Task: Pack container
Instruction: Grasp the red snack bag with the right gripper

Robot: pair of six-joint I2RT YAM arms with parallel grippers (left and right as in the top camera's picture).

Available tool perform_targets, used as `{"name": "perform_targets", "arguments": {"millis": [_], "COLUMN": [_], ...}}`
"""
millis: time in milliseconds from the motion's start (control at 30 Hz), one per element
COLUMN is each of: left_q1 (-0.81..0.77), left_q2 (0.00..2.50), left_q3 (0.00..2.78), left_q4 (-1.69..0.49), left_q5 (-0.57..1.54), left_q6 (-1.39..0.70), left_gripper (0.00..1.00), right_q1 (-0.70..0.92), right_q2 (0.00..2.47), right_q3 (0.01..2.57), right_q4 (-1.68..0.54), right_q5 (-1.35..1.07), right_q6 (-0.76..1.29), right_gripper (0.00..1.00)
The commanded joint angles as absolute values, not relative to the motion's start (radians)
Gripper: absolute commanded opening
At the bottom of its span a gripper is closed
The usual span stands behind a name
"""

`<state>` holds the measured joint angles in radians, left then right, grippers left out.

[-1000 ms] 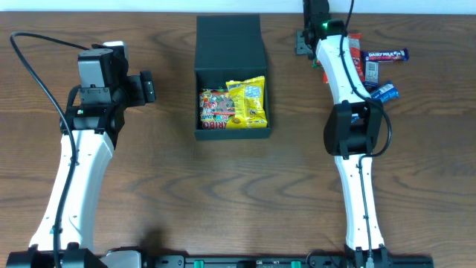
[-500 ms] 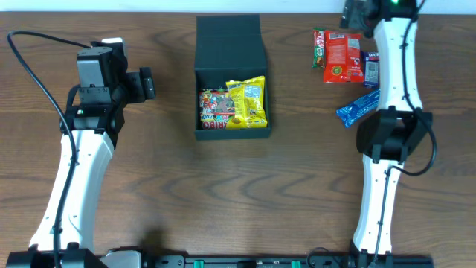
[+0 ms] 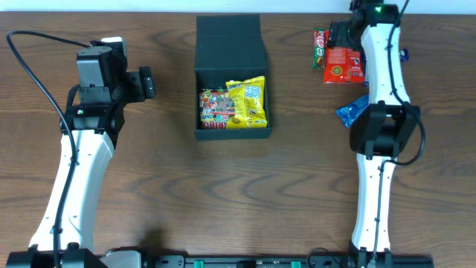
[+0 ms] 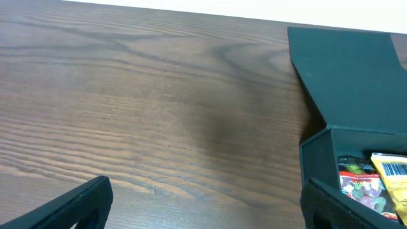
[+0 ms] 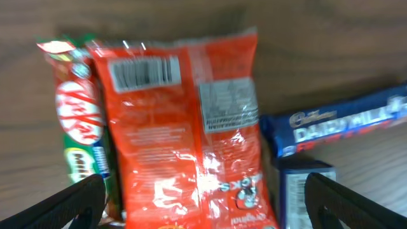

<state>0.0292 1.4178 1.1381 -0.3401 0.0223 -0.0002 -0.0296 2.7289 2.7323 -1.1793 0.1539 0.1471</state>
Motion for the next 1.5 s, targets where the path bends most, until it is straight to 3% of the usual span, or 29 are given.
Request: {"name": "perform_targets", "arguments": {"millis": [0,233,600,733,1000,1233,1467], "left_q1": [0.033,0.033,0.033,0.033,0.033,0.033,0.033], "left_q2": [1.425,1.425,1.427,1.427,1.427,1.427,1.427], "left_q3": [1.132,1.132,1.132,1.132,1.132,1.132,1.132], "left_q4": [-0.338,-0.339,-0.338,-0.338,-0.339,-0.337,-0.328], "left_q5": [0.015,0.015,0.015,0.015,0.015,0.015,0.015], "left_q6": [-0.003,-0.003,-0.003,-0.003,-0.003,-0.003,-0.003], "left_gripper": [0.96,0.96,0.95,0.95,0.95,0.95,0.95], "right_q1": [-0.032,-0.032,-0.032,-0.032,-0.032,-0.025,-0.023], "right_q2": [2.758,2.8,2.8,2.8,2.799,2.76,2.685], "right_q3": [2.726,2.726,2.68,2.63,2.614,2.672,2.799], "right_q4": [-1.179,-1.185,-1.144,-1.129,-1.122,-1.132,-1.149], "right_q5": [0.149,0.145,0.144,0.122,0.122,0.124,0.127], "right_q6": [0.125,0.126,0.126,0.126,0.134,0.153,0.167], "right_gripper": [0.99,0.97,0.68,0.63,0.31,0.2,0.19]}}
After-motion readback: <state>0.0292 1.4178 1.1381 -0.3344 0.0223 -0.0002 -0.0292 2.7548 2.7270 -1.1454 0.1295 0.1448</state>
